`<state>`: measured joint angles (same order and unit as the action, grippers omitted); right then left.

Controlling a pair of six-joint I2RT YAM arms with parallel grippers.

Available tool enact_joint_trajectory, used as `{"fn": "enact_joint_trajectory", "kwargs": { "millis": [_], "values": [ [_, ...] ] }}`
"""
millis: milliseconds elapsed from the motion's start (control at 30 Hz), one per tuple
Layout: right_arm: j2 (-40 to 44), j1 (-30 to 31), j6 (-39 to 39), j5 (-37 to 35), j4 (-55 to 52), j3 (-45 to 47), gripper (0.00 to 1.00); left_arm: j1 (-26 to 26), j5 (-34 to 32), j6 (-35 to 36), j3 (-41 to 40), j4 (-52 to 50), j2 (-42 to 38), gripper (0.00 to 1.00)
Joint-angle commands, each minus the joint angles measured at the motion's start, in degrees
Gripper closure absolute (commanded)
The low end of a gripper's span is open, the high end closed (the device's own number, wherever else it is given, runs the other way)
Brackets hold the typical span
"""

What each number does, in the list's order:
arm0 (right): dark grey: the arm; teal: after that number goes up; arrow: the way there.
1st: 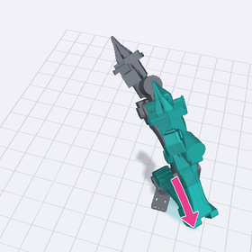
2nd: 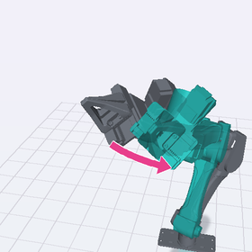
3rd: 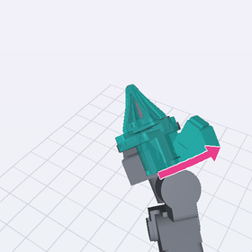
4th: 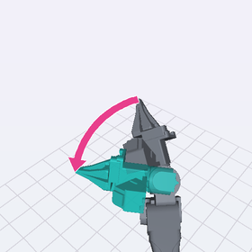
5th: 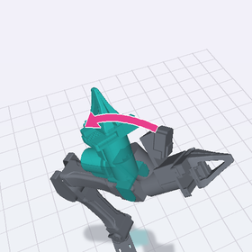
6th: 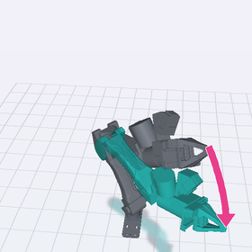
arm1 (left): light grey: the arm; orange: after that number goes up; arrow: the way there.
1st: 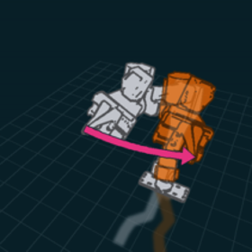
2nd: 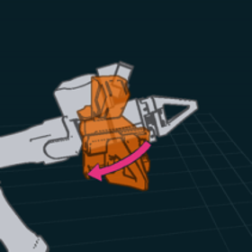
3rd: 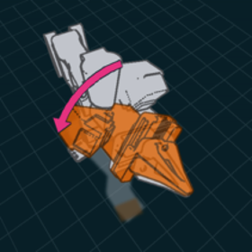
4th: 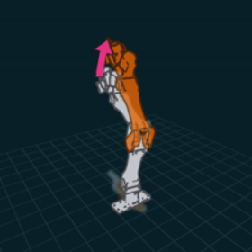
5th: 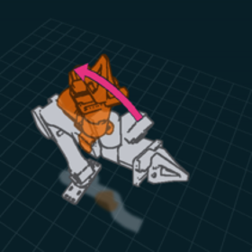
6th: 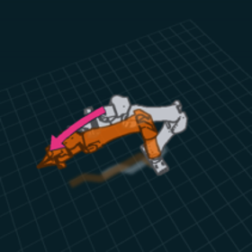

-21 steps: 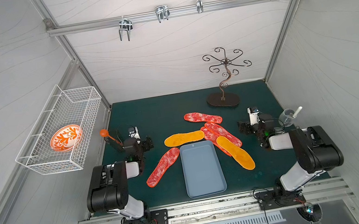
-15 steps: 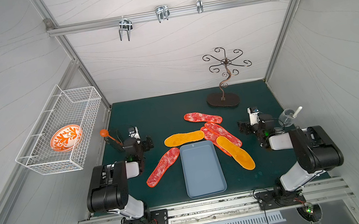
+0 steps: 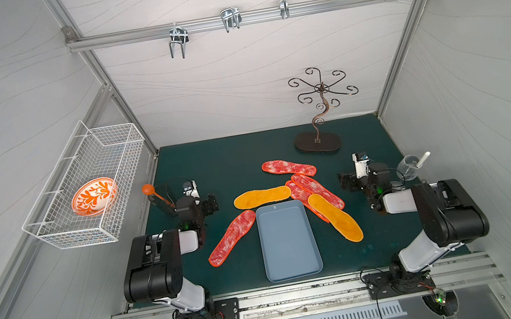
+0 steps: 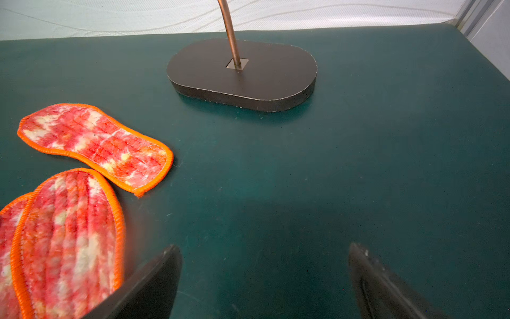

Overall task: Put the insoles into the storage box
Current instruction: Pick up the insole from the center of the board.

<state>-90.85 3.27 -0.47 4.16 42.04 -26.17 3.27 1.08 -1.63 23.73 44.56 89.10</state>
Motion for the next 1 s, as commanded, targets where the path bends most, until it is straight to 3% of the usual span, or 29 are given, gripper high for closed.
{"fn": "enact_joint_trajectory", "kwargs": {
  "millis": [0, 167, 367, 567, 733, 967],
  "values": [
    [3.3, -0.6, 0.5, 1.9, -1.4, -1.1, 0.01, -0.3, 1.6, 0.8, -1.3, 6.0, -1.3, 0.0],
    [10.6, 2.4, -3.8, 3.3, -10.7, -3.4, 0.01, -0.9, 2.4, 2.0, -0.5, -1.5, -8.6, 0.0],
    [19.8, 3.9, -1.8, 6.2, -25.3, -8.7, 0.01, -4.2, 1.5, 3.7, 2.8, -15.0, -19.7, 0.0],
    [25.9, 6.9, 1.6, 11.2, -45.4, -14.2, 0.01, -5.8, 5.4, -3.5, 8.4, -31.8, -29.0, 0.02],
    [27.9, 8.9, -0.5, 12.5, -67.4, -21.0, 0.01, -7.8, 11.4, -8.0, 14.2, -46.8, -33.5, 0.0],
    [27.0, 9.0, -0.8, 12.8, -85.9, -26.8, 0.01, -12.7, 19.3, -15.9, 16.6, -55.0, -38.5, 0.01]
  ]
}}
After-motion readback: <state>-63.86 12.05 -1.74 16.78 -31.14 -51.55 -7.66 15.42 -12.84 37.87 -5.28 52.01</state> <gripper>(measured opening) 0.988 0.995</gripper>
